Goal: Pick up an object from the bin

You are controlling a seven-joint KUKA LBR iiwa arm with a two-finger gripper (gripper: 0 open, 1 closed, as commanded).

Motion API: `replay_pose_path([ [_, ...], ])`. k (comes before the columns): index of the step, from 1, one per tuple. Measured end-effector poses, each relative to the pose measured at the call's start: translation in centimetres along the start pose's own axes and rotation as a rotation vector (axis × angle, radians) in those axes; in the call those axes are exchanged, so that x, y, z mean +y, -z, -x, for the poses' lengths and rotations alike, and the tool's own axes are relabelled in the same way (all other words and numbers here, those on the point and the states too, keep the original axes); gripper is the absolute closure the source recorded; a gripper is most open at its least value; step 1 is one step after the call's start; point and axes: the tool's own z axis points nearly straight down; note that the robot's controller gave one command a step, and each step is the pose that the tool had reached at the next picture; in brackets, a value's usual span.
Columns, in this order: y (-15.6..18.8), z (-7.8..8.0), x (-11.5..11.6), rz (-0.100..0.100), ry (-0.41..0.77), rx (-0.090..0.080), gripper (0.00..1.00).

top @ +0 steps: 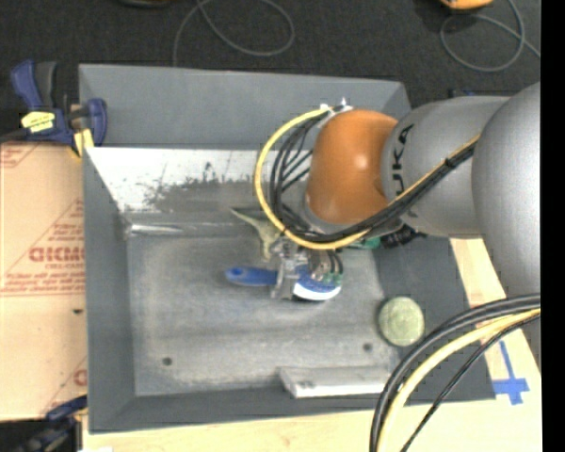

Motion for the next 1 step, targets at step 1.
replay_pose_path([
  [1,1.61,0.2,0.0,0.001,-0.001,-0.008,1.0],
])
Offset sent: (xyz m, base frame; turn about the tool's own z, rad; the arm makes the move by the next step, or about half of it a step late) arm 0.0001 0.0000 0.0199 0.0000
